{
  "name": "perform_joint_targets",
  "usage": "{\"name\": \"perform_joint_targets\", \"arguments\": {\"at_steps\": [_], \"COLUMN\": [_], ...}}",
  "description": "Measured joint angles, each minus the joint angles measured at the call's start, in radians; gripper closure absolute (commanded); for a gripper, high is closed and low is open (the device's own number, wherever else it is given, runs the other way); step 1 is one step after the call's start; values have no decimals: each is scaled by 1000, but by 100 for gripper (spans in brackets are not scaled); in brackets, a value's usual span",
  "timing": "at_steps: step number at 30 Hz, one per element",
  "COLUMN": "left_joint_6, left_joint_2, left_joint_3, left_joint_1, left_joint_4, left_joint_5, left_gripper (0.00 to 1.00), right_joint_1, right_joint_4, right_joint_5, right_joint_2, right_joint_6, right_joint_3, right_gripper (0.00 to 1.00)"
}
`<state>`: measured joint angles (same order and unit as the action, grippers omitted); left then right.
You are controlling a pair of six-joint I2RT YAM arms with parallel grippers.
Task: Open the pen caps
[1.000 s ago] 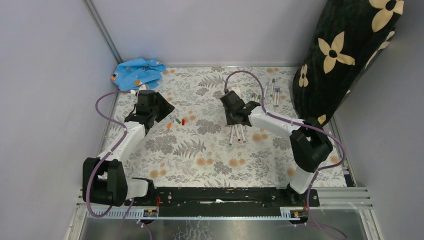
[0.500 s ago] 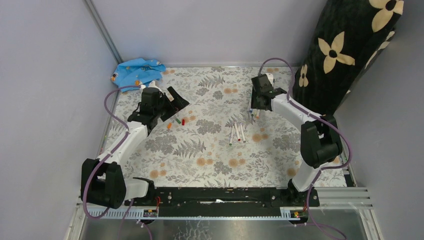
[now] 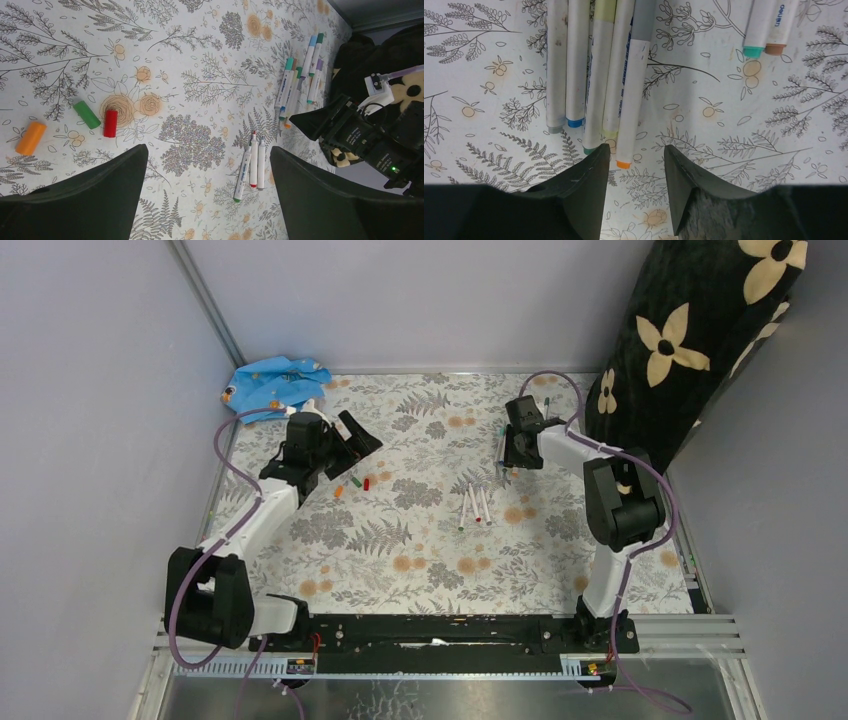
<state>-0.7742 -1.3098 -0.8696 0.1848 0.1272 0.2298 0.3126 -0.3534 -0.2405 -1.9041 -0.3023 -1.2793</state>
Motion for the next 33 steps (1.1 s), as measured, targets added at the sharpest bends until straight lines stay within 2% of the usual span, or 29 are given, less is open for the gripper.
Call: {"name": "perform_joint_targets", "arguments": {"at_steps": [16,33], "left_joint_6": [-1,-6], "left_joint_2": [-21,-21], "left_joint_3": [-13,-15], "left_joint_1": [11,33], "left_joint_4": [-17,-22], "left_joint_5": [0,0], "left_gripper": [2,2], "right_joint_1": [-32,-50], "right_joint_4": [23,56], "right_joint_5": [44,59], "right_joint_2": [-52,-53], "right_joint_6": [3,10], "right_joint_3": [-35,8], "right_gripper": [53,57]}}
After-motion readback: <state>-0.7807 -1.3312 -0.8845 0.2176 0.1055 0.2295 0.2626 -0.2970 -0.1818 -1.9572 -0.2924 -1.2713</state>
